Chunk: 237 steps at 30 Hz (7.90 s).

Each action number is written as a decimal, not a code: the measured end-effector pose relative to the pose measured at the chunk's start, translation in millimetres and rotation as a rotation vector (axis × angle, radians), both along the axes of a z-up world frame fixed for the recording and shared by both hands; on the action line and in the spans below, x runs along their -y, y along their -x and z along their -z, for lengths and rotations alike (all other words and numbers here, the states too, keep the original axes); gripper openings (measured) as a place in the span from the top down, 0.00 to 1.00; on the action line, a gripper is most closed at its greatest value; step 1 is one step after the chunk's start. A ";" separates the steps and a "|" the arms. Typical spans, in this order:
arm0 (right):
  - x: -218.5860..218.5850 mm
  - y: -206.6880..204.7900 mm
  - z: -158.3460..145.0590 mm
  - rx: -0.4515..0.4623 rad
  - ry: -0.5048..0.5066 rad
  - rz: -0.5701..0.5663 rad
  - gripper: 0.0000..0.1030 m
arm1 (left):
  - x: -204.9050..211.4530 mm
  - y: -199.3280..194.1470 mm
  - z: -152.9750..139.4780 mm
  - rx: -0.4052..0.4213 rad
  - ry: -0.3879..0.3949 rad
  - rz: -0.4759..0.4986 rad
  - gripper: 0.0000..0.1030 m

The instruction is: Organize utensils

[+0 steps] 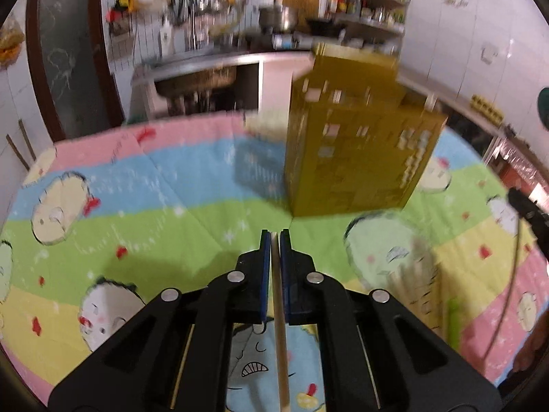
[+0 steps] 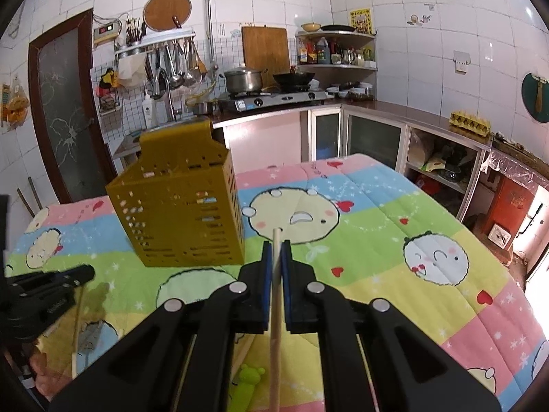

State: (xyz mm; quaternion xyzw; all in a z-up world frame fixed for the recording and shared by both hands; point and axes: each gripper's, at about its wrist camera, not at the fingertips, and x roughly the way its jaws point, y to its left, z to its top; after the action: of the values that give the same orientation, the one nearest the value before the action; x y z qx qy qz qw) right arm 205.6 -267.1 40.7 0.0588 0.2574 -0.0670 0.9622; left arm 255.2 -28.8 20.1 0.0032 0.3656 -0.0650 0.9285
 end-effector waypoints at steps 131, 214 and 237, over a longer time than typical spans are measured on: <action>-23.3 -171.1 -101.7 0.268 0.004 -0.160 0.95 | 40.7 -145.4 -128.1 0.396 0.117 -0.005 0.96; -29.7 17.3 86.5 -0.427 -0.057 -0.004 0.72 | 17.4 27.4 71.6 -0.216 -0.062 0.025 0.51; -11.5 15.7 53.4 -0.273 -0.103 0.008 0.84 | 13.4 22.3 42.6 -0.157 0.020 0.008 0.92</action>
State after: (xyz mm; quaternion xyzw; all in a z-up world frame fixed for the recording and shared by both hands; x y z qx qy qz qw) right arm 189.9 -255.5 -12.7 0.0994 0.3887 -0.0650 0.9137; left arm 232.8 -42.2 -22.5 -0.0096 0.4367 -0.0723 0.8966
